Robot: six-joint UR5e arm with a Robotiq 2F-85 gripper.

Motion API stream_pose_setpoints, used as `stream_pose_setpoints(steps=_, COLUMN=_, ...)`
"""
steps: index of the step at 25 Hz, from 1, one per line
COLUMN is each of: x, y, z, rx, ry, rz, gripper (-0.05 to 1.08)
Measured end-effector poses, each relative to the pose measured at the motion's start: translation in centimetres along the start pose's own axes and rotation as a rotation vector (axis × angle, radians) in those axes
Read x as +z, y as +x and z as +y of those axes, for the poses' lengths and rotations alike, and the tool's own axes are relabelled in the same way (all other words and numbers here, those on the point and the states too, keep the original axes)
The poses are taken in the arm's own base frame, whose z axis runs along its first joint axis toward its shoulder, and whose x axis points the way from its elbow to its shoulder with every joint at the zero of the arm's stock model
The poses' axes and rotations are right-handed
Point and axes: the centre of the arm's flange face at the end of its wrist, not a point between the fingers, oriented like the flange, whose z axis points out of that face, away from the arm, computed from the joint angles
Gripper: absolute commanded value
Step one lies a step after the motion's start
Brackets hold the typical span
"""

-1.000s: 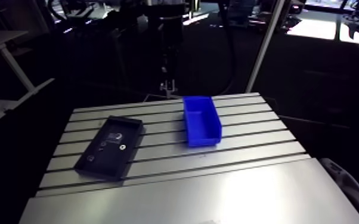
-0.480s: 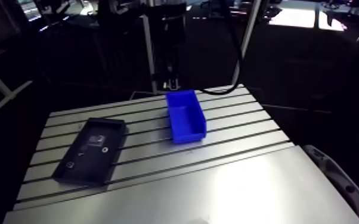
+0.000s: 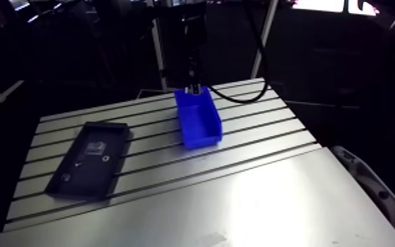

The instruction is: Pick up the M10 bolt from the tray and put it into the blue bin.

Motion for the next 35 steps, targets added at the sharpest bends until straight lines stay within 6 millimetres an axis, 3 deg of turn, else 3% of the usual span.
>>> stream_pose_setpoints(steps=16, x=6.1, y=0.2, z=0.2, rx=0.002, ry=0.031, rz=-0.036, gripper=1.01)
stream_pose_setpoints(steps=29, x=9.4, y=0.5, z=0.4, rx=0.008, ry=0.05, rz=-0.053, gripper=0.99)
stream_pose_setpoints(steps=30, x=9.5, y=0.5, z=0.4, rx=0.008, ry=0.049, rz=-0.054, gripper=0.88)
stream_pose_setpoints(steps=31, x=9.7, y=0.5, z=0.4, rx=0.008, ry=0.049, rz=-0.054, gripper=0.6)
stream_pose_setpoints(steps=32, x=9.8, y=0.5, z=0.4, rx=0.008, ry=0.048, rz=-0.054, gripper=0.11)
stream_pose_setpoints(steps=33, x=9.9, y=0.5, z=0.4, rx=0.009, ry=0.047, rz=-0.054, gripper=0.01)
stream_pose_setpoints(steps=35, x=9.9, y=0.4, z=0.5, rx=0.013, ry=0.039, rz=-0.054, gripper=0.01)
